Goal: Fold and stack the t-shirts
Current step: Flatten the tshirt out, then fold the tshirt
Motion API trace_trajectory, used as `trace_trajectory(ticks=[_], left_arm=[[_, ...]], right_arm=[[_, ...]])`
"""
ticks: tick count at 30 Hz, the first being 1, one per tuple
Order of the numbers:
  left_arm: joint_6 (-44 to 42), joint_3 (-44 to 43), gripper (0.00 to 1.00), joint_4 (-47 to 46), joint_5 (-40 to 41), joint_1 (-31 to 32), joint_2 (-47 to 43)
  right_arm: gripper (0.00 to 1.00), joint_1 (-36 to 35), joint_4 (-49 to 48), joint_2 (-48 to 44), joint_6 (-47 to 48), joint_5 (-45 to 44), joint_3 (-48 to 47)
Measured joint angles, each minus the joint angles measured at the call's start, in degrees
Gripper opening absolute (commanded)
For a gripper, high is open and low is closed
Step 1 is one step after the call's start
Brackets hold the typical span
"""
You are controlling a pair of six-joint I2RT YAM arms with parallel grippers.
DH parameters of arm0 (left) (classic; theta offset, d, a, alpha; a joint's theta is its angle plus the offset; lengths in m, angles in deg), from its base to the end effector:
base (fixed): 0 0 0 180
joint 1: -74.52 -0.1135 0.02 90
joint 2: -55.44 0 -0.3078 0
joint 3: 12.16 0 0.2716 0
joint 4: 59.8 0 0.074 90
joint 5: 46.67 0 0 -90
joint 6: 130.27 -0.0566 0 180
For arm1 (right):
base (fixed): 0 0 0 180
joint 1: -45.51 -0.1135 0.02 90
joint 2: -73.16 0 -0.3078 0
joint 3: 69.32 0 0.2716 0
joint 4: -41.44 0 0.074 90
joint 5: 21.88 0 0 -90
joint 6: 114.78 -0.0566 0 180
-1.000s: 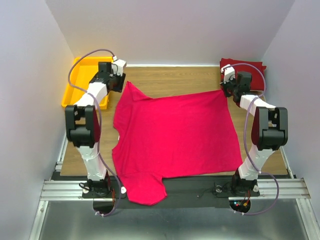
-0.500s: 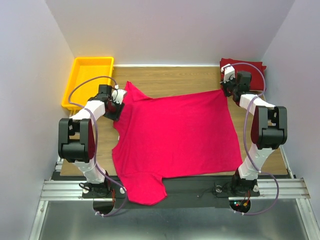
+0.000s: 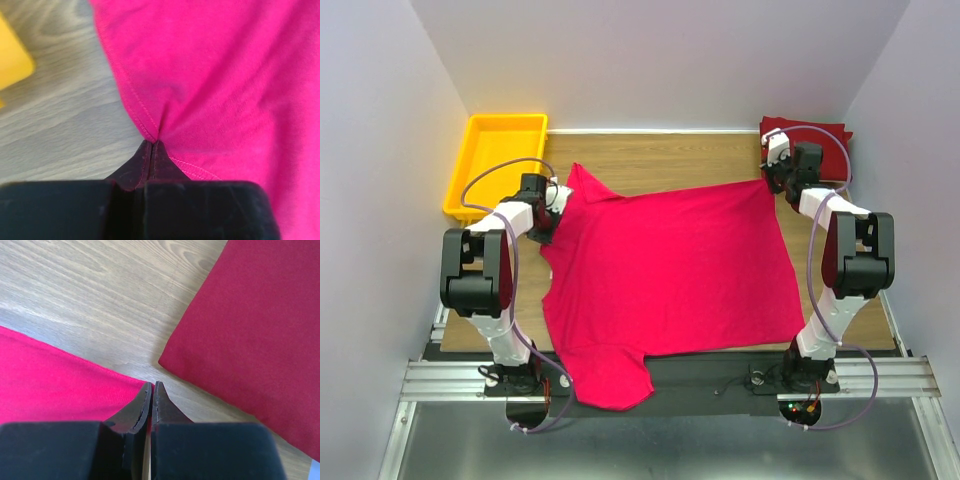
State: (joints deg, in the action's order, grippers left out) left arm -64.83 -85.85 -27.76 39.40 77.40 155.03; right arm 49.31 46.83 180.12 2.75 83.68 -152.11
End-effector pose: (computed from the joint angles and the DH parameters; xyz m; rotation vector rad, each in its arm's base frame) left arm 0.3842 -0.0232 0.1878 0.6364 2.4994 0.0525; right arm 0.4693 -0.0160 0.2333 -0.5840 1.9822 -0.0530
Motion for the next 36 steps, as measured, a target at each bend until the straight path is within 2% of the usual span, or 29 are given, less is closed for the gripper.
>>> trace_trajectory(ticks=[2, 5, 6, 8, 13, 18, 21, 26, 30, 36], left_arm=[[-0.31, -0.28, 0.00, -0.11, 1.62, -0.15, 0.15], [-1.60, -1.97, 0.30, 1.20, 3.13, -0.46, 0.85], [-2.23, -3.30, 0.48, 2.38, 2.62, -0.55, 1.16], [-3.37, -5.88, 0.52, 4.48, 0.57, -0.55, 1.20], [-5.66, -16.04, 0.52, 9.42, -6.67, 0.00, 1.18], [-2.49, -28.70, 0.45, 7.32, -10.47, 0.94, 3.06], [0.17, -38.36, 0.44, 4.90, -10.69, 1.20, 9.11], [4.90, -52.35, 0.44, 0.55, -10.75, 1.16, 24.81], [7.87, -56.61, 0.44, -0.15, -10.73, 1.16, 33.66], [10.36, -57.42, 0.43, -0.68, -9.55, 1.16, 39.17]], right_arm=[[0.01, 0.00, 0.09, 0.00, 0.22, -0.15, 0.00], [0.01, 0.00, 0.11, 0.07, 0.61, -0.24, 0.00], [0.01, 0.00, 0.11, 0.13, 0.76, -0.24, 0.00], [0.01, 0.00, 0.11, 0.35, 0.81, -0.35, 0.00], [0.01, 0.00, 0.33, 1.01, 1.18, -0.61, 0.00], [0.01, 0.00, 0.48, 1.97, 1.20, -0.66, 0.00], [0.01, 0.00, 0.98, 3.15, 1.20, -0.79, -0.92], [0.01, 0.00, 2.23, 4.31, 1.16, -0.79, -3.50], [0.01, 0.00, 2.67, 4.31, 1.05, -0.59, -4.52], [0.01, 0.00, 3.58, 4.31, 0.90, -0.46, -4.63]])
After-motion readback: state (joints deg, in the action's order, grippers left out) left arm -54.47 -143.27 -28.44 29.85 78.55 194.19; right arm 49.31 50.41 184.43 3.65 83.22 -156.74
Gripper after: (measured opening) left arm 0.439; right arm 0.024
